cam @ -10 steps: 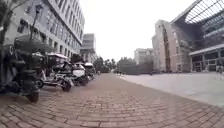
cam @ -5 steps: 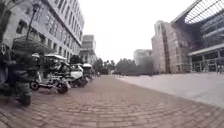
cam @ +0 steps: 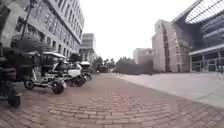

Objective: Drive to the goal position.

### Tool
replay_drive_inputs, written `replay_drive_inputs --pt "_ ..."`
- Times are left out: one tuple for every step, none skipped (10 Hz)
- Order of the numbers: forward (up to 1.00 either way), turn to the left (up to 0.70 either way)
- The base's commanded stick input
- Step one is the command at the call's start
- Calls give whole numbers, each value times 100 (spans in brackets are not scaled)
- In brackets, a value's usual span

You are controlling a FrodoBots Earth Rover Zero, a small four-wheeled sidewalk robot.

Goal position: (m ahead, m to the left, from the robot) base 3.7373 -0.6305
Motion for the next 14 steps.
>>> replay_drive_inputs --pt "45 0" --pt "45 0" --pt "45 0" --pt "45 0" --pt "45 0" --pt "45 0" --pt "45 0" --pt "45 0" --pt "45 0" --pt "45 0" --pt "45 0" --pt "45 0" --pt "45 0" --pt "45 0"
